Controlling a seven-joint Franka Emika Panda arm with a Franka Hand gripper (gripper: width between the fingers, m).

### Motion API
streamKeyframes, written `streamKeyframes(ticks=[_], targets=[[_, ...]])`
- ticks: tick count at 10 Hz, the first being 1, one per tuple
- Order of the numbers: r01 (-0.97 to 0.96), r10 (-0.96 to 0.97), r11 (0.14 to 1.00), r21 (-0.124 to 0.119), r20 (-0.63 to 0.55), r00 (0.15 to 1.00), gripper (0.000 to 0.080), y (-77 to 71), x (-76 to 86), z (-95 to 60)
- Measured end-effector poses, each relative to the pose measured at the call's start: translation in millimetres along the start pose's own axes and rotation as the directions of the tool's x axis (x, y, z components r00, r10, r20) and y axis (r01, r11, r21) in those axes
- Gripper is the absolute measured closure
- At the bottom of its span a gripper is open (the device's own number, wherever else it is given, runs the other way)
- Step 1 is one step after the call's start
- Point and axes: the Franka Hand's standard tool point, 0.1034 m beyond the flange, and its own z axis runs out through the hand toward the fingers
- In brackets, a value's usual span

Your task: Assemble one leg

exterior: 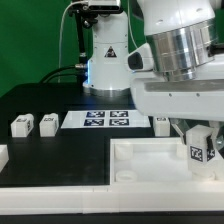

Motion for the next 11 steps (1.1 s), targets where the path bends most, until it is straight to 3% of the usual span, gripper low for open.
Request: streamKeyframes(ticks=[2,4,5,6,7,8,9,11], targets=[[-0.253,0.252,0.967,0.019,0.026,0.967,0.0499,0.5,-0.3,0.5],[-0.279,0.278,0.96,0.018,0.029,0.96,0.0499,0.5,-1.4,1.0],[-0.271,0.27,0.962,0.018,0.029,0.962,0.0385,0.7,-1.5,1.4],[-0.243,0.242,0.97,0.018,0.028,0.97,0.0385,0.8,-1.7,1.7],[-0.128,0.128,0.992,-0.002,0.027,0.991,0.0252,2.2,-4.0,2.1],[0.074,-0.073,0.996,-0.04,0.037,0.997,0.0171,1.5,-8.5,1.0],[0.228,-0.226,0.972,-0.053,0.047,0.973,0.0171,-1.7,-10.1,-1.0],[0.422,-0.42,0.906,-0.043,0.055,0.906,0.0156,-0.3,-8.6,-0.1]])
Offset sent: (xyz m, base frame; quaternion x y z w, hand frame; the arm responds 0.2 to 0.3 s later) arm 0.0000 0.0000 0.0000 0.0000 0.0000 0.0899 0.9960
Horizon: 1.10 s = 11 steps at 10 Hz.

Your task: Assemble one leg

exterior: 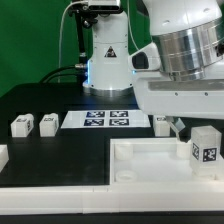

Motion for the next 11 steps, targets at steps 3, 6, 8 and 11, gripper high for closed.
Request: streamKeyframes(ticks=[3,6,8,11], targets=[[0.527,-0.531,0.845,-0.09,-0.017,0.847,0.015,-5.3,-3.7,2.4],[0.711,-0.714,0.696,-0.1,0.006,0.7,0.015,-6.8,-5.2,4.1],[0.699,-0.702,0.708,-0.102,0.004,0.712,0.0425,-5.5,-3.9,3.8],[0.481,-0.485,0.871,-0.103,-0.026,0.874,0.0502,1.2,3.0,2.4]])
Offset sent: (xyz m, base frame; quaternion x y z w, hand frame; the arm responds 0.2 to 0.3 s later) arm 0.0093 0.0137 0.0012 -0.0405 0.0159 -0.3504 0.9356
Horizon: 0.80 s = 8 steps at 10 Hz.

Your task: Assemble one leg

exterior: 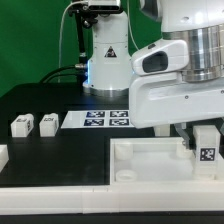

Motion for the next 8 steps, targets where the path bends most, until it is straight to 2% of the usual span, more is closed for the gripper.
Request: streamKeyframes(ticks=[2,4,5,7,8], targets=[[-0.308,0.308,0.951,0.032,0.001,0.951,0.0502,3.1,1.2,0.8],[-0.673,0.672,0.737,0.063,0.039,0.74,0.0502,2.1,0.1,3.7],[-0.798,0.795,0.596,0.09,0.074,0.602,0.0502,2.9,0.4,3.9],[-0.931,0.923,0.36,0.061,0.118,0.365,0.0502,-4.8,-1.6,3.0],[-0.959,0.95,0.278,0.057,0.133,0.283,0.0502,-4.3,-0.3,2.1]])
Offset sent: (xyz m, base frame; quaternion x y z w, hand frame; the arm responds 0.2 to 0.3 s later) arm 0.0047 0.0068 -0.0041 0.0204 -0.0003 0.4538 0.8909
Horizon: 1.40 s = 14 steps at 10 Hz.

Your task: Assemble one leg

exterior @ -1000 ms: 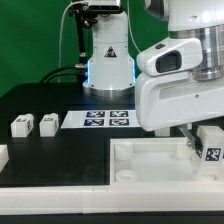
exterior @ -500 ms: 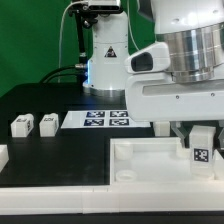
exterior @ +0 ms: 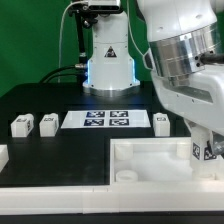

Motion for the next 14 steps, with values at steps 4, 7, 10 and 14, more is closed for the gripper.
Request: streamKeyframes(ticks=[4,7,10,14], targets=[[0.126,-0.126,0.992,-0.012,-0.005,0.992,0.0253,2.4,0.8,1.4],[0.602,-0.605,0.792,-0.099,0.008,0.796,0.0156,3.7,0.2,-3.8],[0.798,-0.799,0.596,-0.093,0.025,0.6,0.0151,3.4,2.9,-2.1],[0.973,-0.98,0.198,-0.12,0.011,0.201,0.0151,2.3,5.3,0.6]])
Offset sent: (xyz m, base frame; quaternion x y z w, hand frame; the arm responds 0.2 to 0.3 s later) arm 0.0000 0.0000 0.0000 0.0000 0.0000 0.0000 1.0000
